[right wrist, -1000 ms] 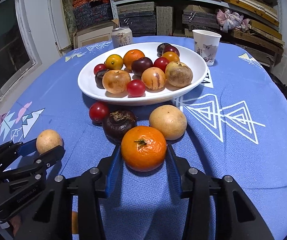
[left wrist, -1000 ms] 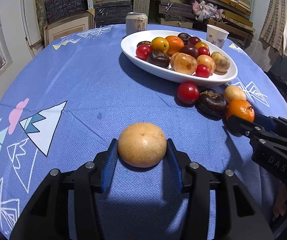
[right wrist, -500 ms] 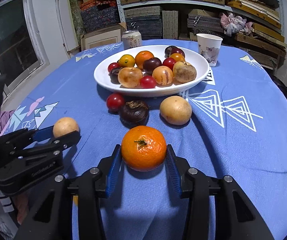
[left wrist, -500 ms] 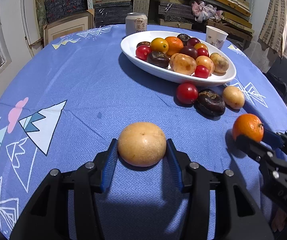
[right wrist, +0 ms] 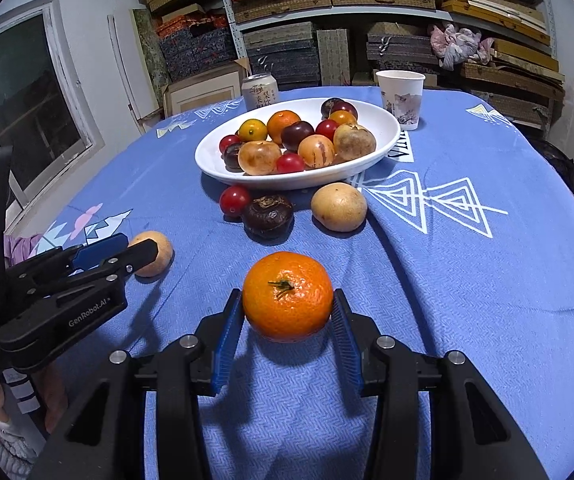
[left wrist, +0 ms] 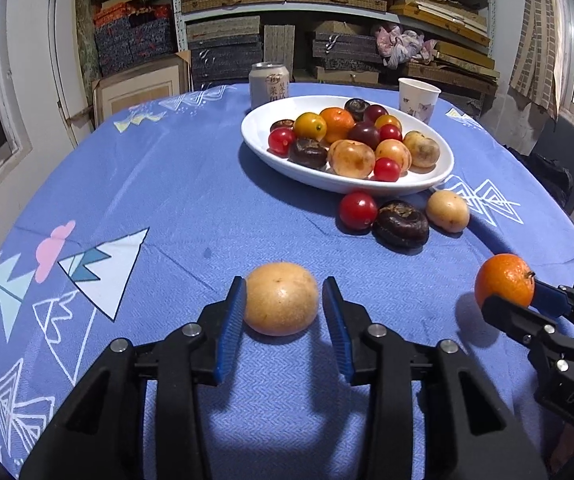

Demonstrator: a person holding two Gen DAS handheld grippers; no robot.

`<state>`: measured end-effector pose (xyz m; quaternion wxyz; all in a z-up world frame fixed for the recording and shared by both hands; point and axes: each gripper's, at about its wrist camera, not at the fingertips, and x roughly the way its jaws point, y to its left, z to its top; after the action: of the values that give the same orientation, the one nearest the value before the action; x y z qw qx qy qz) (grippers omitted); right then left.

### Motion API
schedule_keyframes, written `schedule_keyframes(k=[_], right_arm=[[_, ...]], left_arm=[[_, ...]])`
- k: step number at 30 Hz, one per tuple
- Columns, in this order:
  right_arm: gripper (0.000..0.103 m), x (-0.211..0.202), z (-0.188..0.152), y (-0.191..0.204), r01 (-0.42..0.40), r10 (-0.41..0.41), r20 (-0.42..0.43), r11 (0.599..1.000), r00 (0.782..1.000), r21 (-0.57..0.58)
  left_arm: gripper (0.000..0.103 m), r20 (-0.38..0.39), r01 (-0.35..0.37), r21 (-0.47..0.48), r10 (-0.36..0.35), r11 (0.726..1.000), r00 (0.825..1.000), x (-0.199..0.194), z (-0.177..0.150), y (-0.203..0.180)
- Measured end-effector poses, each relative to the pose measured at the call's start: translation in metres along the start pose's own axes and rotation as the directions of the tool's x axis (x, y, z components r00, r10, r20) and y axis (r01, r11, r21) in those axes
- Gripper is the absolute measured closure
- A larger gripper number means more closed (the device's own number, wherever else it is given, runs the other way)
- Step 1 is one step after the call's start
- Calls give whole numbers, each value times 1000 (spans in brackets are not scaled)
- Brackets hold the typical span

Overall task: Organize fruits
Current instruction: 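Lift the beige fruit and the tangerine and carry them over the plate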

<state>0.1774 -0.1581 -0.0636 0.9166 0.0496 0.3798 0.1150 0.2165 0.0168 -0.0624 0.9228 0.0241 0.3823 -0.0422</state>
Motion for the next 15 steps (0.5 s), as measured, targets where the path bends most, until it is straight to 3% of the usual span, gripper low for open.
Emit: schedule_keyframes(k=[5,9,15], right_arm=[[58,0,0,-3,-5,5,-2,1000,1000,14],[58,-2,0,-4,-14,14,3,1000,1000,15],[58,-6,1,-2,-25,25,16,1000,1000,8]], left_arm=[[56,-49,25,-36,-27,999,998,12,-1,8],[56,-105,52,-60,-58,997,993,24,-1,11],[58,-62,59,-34,-61,998,996,20,1,4]])
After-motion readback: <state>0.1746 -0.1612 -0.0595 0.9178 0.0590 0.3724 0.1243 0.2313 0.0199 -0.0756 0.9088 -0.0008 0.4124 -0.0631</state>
